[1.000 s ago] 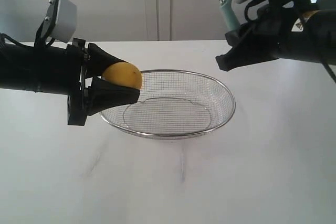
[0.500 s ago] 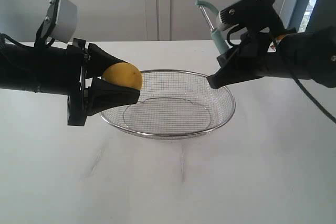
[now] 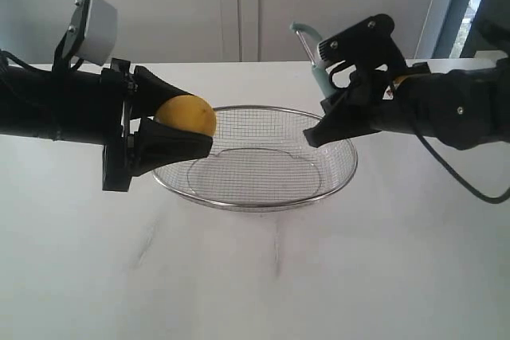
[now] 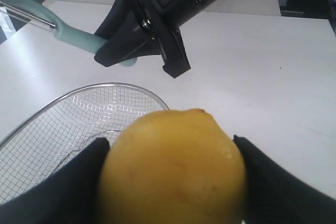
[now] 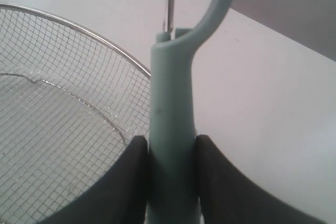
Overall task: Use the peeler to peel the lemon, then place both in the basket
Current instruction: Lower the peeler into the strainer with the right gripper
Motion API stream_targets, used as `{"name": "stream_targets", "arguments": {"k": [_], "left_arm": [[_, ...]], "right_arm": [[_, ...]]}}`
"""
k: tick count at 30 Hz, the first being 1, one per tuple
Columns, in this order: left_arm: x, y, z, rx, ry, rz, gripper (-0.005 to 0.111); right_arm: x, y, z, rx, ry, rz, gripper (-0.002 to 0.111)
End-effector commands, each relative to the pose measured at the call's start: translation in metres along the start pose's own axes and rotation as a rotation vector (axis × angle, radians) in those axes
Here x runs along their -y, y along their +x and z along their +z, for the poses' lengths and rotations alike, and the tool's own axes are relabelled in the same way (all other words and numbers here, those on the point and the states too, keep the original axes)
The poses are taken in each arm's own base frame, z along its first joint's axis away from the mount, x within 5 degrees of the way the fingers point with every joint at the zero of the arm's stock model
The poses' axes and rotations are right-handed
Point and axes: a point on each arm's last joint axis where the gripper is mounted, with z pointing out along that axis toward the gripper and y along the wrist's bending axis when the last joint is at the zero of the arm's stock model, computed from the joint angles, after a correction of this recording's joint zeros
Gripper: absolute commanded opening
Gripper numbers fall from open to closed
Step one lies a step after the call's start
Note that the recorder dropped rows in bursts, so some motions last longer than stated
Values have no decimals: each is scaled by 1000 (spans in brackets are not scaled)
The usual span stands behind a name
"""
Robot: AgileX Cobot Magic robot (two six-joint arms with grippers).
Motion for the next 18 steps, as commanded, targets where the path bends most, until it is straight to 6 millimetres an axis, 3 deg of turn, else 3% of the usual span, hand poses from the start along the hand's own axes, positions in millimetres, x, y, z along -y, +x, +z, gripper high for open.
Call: {"name": "stream_targets", "arguments": {"k": [1, 7, 10, 18], "left_arm": [[3, -3, -1, 28, 15, 48, 0], [3, -4, -1, 31, 19, 48, 0], [3, -4, -1, 31, 19, 48, 0], [2, -3, 0, 28, 11, 46, 0]], "right_arm": [[-13, 1, 10, 10, -24, -15, 0], [-30, 10, 24, -17, -61, -38, 0], [-32, 12, 30, -130, -109, -41, 0], [-27, -30, 40, -221, -160, 38, 0]]}}
